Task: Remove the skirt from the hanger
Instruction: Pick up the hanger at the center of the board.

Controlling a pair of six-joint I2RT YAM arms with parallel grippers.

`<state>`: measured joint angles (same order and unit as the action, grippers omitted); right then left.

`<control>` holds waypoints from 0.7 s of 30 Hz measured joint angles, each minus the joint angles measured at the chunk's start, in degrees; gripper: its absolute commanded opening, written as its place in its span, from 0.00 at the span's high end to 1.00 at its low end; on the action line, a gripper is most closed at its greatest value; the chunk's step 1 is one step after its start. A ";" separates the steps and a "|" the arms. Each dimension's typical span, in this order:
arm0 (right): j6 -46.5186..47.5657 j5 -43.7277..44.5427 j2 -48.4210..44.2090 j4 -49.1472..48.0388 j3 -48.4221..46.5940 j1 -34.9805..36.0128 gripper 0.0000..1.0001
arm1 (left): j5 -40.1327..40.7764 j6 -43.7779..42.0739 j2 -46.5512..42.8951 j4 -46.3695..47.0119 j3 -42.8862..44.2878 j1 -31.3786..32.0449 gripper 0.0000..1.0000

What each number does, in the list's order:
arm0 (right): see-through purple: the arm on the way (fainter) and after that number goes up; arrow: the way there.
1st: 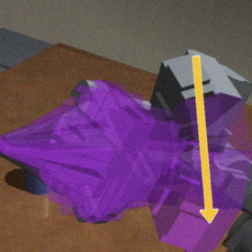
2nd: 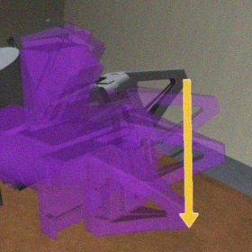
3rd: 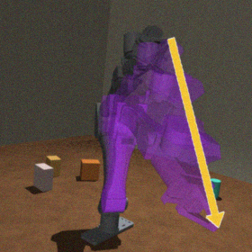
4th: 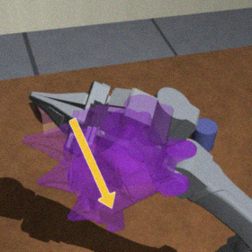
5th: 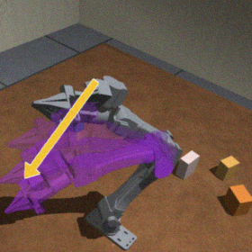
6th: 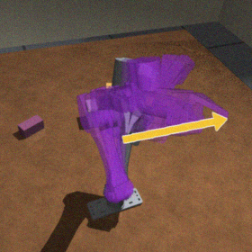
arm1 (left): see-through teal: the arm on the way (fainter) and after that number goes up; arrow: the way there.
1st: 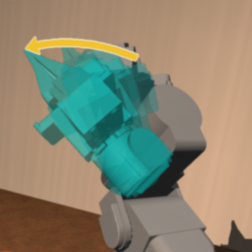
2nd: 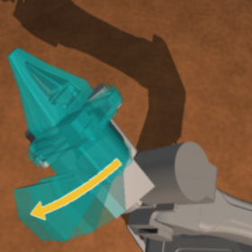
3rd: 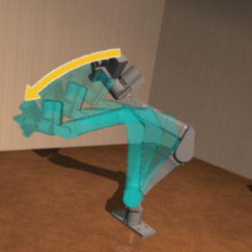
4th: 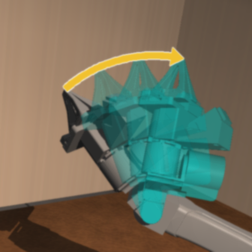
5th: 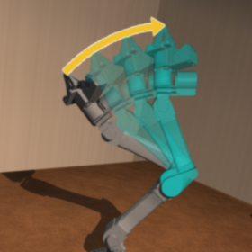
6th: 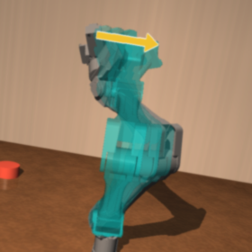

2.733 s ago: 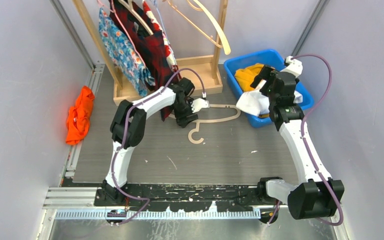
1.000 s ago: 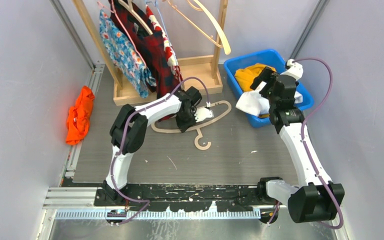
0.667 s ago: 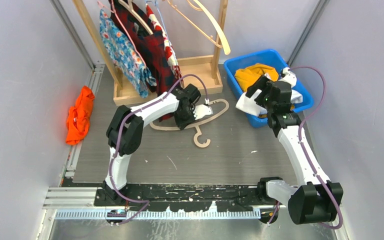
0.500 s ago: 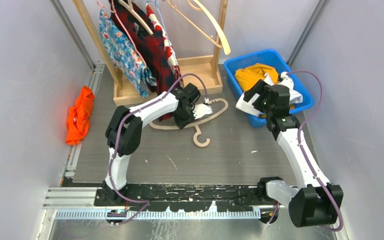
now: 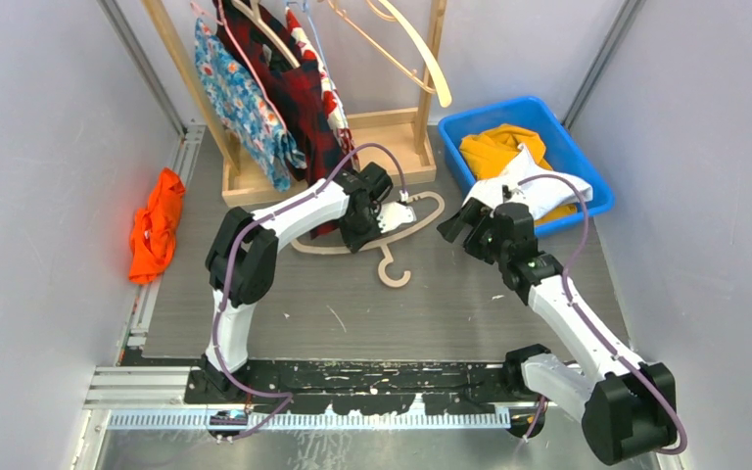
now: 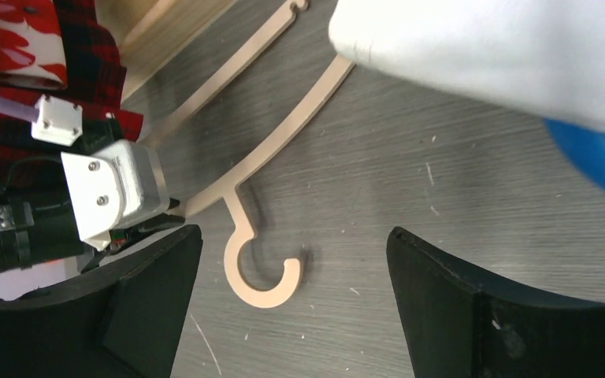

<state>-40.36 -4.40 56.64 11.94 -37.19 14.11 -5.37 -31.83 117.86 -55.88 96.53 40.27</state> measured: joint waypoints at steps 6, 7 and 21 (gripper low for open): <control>-2.82 -1.31 0.85 -3.76 3.61 4.79 0.09 | -0.02 0.07 -0.02 -0.31 0.09 0.00 1.00; -3.19 -1.55 1.53 -4.57 3.93 5.73 0.10 | -0.02 0.09 -0.02 -0.31 0.09 0.00 1.00; -7.91 -4.46 15.15 -17.88 7.96 15.47 0.10 | -0.02 0.15 -0.17 -0.35 0.09 0.00 1.00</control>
<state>-48.27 -8.86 71.79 -5.93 -29.23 29.58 -5.39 -31.68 117.69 -56.23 96.62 40.27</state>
